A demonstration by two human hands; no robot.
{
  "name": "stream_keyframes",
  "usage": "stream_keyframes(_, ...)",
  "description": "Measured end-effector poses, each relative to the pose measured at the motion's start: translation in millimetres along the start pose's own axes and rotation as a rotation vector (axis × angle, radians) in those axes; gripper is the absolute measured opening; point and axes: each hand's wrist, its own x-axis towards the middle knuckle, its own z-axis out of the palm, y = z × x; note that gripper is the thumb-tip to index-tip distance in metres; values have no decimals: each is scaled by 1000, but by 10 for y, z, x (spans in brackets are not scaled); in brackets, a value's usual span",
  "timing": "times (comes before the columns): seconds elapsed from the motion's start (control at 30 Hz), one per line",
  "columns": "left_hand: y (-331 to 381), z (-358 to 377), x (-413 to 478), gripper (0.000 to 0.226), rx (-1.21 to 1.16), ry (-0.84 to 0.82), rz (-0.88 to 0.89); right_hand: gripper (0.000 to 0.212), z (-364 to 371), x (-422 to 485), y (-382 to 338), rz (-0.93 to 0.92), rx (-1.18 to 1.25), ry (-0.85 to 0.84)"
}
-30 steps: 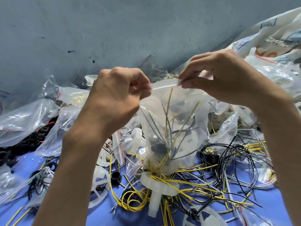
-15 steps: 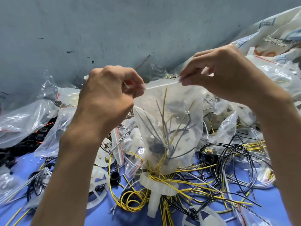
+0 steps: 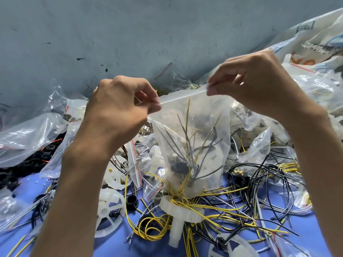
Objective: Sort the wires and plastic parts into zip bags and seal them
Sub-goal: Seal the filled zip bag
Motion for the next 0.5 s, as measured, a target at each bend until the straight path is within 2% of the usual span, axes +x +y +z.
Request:
stream_keyframes(0.13,-32,-15,8,20,22,-2,-14,7,-38,7,40,9,-61,-47)
stream_keyframes(0.37,-39,19,15,24,52,25,-29,11,24,-4,31,101,-80,50)
stream_keyframes(0.5,-84,22,37,23,28,30,-41,18,20,3,32,102,-10,82)
